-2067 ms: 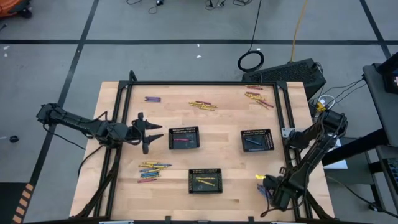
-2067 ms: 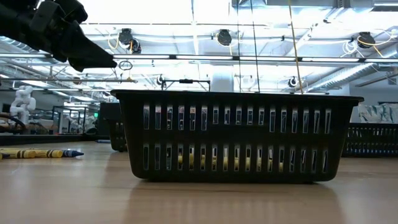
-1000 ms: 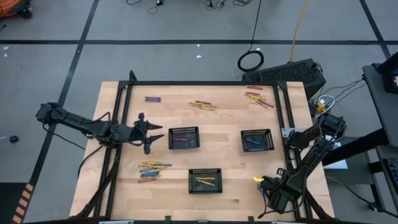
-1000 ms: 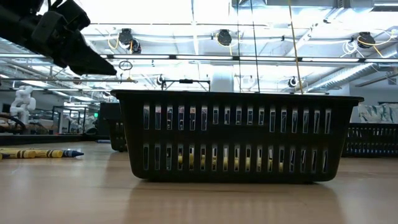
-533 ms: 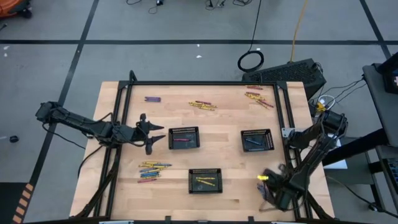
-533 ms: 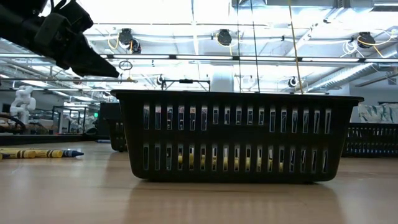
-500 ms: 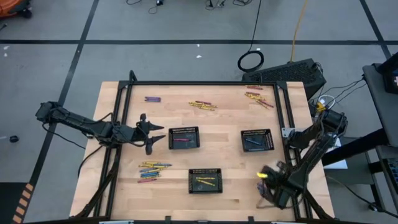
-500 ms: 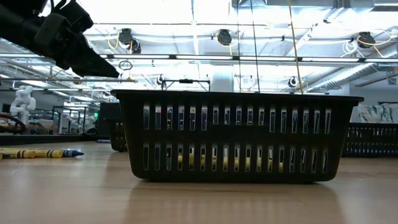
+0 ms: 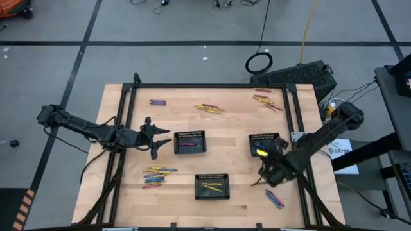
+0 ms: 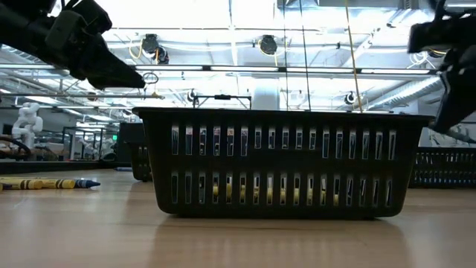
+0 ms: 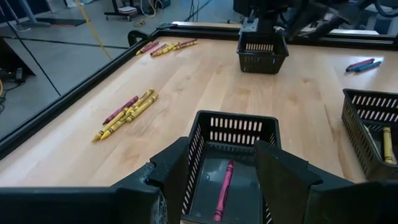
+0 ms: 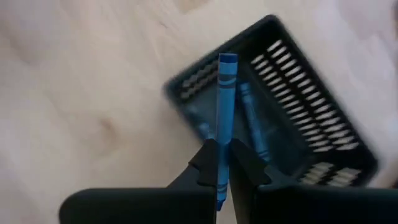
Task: Sort crayons
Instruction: Put the blue crayon into the right black bin, then put the yellow crayon into the bottom black bin
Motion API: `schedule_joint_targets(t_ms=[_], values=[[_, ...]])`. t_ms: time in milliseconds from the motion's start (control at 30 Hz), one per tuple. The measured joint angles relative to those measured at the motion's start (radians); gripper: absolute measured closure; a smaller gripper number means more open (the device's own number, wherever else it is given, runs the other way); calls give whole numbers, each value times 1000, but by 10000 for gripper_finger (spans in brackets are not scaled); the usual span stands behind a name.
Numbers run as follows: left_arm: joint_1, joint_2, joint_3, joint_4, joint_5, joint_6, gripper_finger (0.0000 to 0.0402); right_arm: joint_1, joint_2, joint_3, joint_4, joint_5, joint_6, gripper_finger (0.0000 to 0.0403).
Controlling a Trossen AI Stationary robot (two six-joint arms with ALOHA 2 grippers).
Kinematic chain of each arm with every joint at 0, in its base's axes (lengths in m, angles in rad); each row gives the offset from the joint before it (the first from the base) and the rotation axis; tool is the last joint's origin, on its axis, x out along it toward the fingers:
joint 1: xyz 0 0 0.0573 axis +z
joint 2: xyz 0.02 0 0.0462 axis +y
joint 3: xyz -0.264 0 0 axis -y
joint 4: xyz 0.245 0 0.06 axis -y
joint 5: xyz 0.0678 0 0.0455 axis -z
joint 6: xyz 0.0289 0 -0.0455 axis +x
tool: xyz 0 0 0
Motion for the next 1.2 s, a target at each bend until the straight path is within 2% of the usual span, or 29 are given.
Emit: schedule_joint_targets(t_ms=[133, 233, 467, 700, 900, 1033, 1200], values=[[0, 0, 0, 0, 0, -1, 220, -128, 0, 0, -12, -90, -269, 402], [0, 0, 0, -1, 0, -1, 220, -202, 0, 0, -15, -109, -424, 399], [0, 0, 0, -1, 0, -2, 220, -317, 5, 1, -13, -107, -682, 388], [0, 0, 0, -2, 0, -2, 220, -388, 81, 1, -16, -112, -811, 354], [0, 0, 0, -2, 0, -2, 220, -405, 157, 1, -39, -129, -836, 306], [0, 0, 0, -2, 0, -2, 220, -408, 147, 1, -82, -96, -714, 287], [0, 0, 0, -2, 0, -2, 220, -405, 70, 1, -91, -50, -539, 288]])
